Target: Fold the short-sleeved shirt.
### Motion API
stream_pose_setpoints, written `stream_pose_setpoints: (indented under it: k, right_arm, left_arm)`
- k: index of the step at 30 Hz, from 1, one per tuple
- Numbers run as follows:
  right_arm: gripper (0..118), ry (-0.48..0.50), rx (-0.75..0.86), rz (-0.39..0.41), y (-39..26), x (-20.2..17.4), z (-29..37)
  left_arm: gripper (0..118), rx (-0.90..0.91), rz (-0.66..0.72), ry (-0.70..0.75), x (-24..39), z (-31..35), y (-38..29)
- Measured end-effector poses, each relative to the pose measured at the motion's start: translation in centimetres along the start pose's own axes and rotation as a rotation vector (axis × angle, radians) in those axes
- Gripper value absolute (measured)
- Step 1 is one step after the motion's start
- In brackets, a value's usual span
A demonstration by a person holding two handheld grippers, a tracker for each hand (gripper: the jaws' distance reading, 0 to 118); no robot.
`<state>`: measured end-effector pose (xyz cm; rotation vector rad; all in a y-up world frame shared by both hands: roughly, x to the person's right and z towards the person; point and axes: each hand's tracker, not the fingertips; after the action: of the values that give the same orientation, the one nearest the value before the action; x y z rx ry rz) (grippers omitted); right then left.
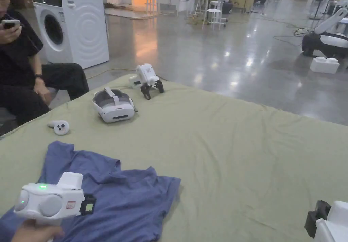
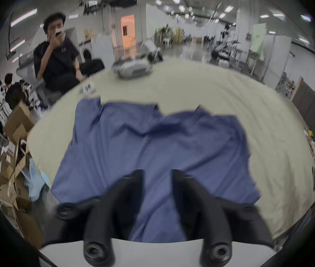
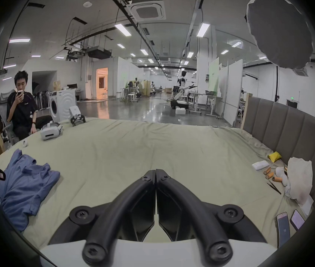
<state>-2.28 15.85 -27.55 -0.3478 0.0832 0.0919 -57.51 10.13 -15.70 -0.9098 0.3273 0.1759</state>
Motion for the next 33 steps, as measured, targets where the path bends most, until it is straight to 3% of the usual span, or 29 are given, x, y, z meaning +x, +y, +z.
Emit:
stream_pose_setpoints:
  k: [1, 3, 5, 8, 9, 10, 11, 12, 13, 14, 18, 21, 26, 33]
  right_arm:
    - [0, 0.002, -0.009, 0.003, -0.3, -0.3, -0.2]
    - [0, 0.004, -0.026, 0.013, -0.5, -0.6, -0.4]
    - [0, 0.005, -0.04, 0.016, -0.9, -0.9, -0.6]
    - [0, 0.001, -0.06, 0.026, -1.3, -1.1, -1.0]
    - [0, 0.001, -0.067, 0.03, -1.4, -1.2, -1.0]
    - [0, -0.001, -0.07, 0.033, -1.5, -1.2, -1.0]
    - [0, -0.004, -0.073, 0.036, -1.6, -1.2, -1.1]
    - [0, -0.007, -0.076, 0.037, -1.7, -1.2, -1.2]
    - [0, -0.007, -0.079, 0.037, -1.8, -1.3, -1.3]
    - [0, -0.006, -0.081, 0.037, -1.9, -1.4, -1.4]
    - [0, -0.001, -0.093, 0.046, -2.1, -1.6, -1.4]
    - [0, 0.002, -0.097, 0.044, -2.2, -1.6, -1.4]
    - [0, 0.0, -0.09, 0.034, -1.8, -1.1, -1.3]
    - [0, 0.0, -0.038, 0.006, -0.5, 0.1, -0.3]
  left_arm:
    - [64, -0.023, 0.016, 0.003, -0.6, -1.1, -0.2]
    - [98, -0.069, 0.021, -0.013, -1.0, -3.0, -0.6]
    - [99, -0.124, 0.017, -0.057, -0.8, -4.6, -1.0]
    - [84, -0.193, 0.004, -0.034, 0.1, -6.9, -1.8]
    - [82, -0.163, -0.029, 0.033, 0.6, -6.7, -2.0]
    - [74, -0.131, -0.029, 0.007, 1.1, -6.3, -1.8]
    - [57, -0.121, -0.032, 0.012, 1.5, -6.0, -1.6]
    - [29, -0.081, -0.044, 0.01, 2.0, -5.6, -1.5]
    - [10, -0.059, -0.066, 0.043, 2.2, -5.2, -1.9]
    - [0, -0.052, -0.089, 0.069, 2.5, -5.4, -2.1]
    - [0, -0.027, -0.065, 0.039, 1.7, -5.3, -3.0]
    - [0, 0.097, -0.016, 0.033, 0.8, -3.7, -3.0]
    - [0, 0.305, 0.064, -0.017, -0.4, 1.6, -0.6]
    - [0, 0.578, 0.016, -0.093, 3.2, 11.0, 5.2]
